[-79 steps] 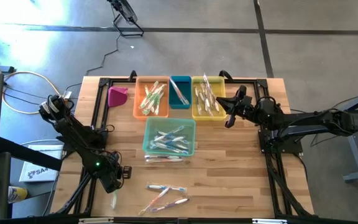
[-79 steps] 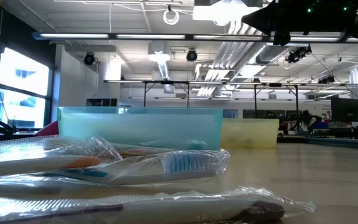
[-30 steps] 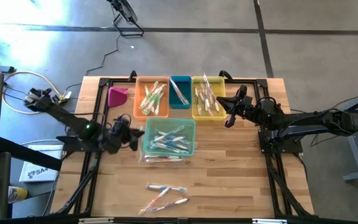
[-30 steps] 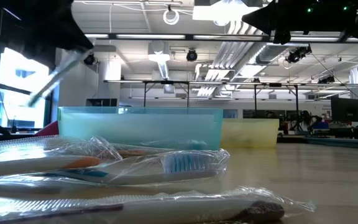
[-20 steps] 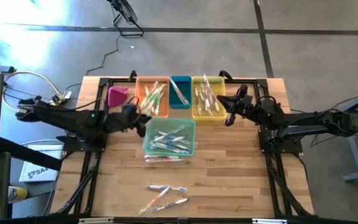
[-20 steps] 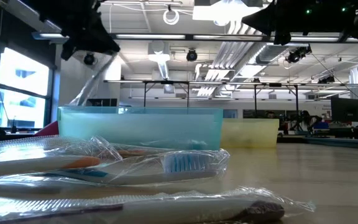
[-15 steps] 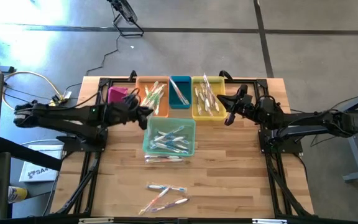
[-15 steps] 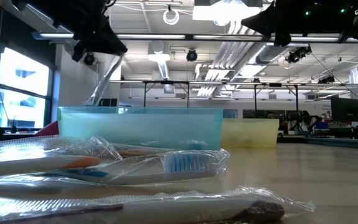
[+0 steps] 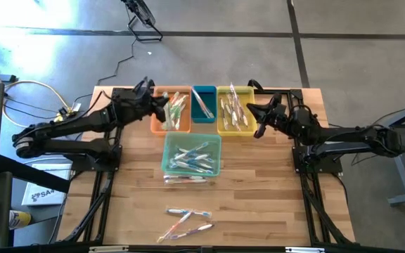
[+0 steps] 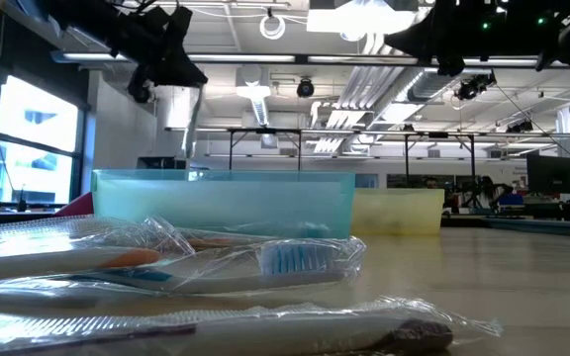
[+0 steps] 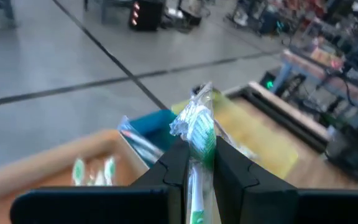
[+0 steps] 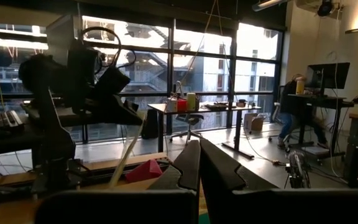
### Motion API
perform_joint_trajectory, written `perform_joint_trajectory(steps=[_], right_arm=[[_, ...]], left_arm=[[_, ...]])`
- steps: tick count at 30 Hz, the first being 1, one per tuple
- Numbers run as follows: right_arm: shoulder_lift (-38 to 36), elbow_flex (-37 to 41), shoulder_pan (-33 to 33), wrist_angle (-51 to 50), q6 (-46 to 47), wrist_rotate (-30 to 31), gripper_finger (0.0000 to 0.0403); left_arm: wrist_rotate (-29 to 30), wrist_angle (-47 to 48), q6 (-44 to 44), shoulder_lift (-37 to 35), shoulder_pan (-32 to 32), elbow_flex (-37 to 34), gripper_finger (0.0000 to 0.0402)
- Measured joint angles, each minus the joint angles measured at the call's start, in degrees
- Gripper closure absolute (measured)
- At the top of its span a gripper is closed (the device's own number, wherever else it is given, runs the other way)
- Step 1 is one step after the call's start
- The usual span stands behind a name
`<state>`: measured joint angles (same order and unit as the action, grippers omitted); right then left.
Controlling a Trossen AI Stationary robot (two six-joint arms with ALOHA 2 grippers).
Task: Pick & Place Toothbrushes
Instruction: Put the green toothbrush into the orange bin
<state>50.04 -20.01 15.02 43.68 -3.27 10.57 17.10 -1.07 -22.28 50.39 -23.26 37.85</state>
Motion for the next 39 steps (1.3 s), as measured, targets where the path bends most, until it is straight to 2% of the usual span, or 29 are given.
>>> perform_joint_trajectory(steps=[7, 10, 14, 21, 27, 35, 39], right_arm=[[0.0, 0.0, 0.5, 0.0, 0.0, 0.0, 0.0401], [0.0, 0.0, 0.5, 0.0, 0.0, 0.0, 0.0401], [0.0, 0.0, 0.5, 0.0, 0.0, 0.0, 0.0401], [0.0, 0.0, 0.5, -0.1, 0.0, 0.0, 0.0401], [0.0, 0.0, 0.5, -0.7, 0.0, 0.0, 0.0401], [0.0, 0.0, 0.5, -1.7, 0.0, 0.0, 0.0401], [0.0, 0.0, 0.5, -1.9, 0.0, 0.0, 0.0401]], left_arm=[[-0.1, -3.6, 0.0, 3.0, -6.5, 0.0, 0.0363], [-0.4, -5.8, -0.1, 6.2, -8.7, 0.0, 0.0363], [-3.5, -11.0, -1.8, 10.9, -11.0, 0.0, 0.0363], [-3.6, -15.4, -6.8, 18.7, -13.9, 0.0, 0.0363], [-3.7, -15.5, -9.8, 24.0, -14.3, 0.0, 0.0363], [-3.7, -15.6, -11.0, 27.4, -14.3, 0.0, 0.0361], [-3.0, -15.5, -11.2, 27.4, -14.3, 0.0, 0.0324]])
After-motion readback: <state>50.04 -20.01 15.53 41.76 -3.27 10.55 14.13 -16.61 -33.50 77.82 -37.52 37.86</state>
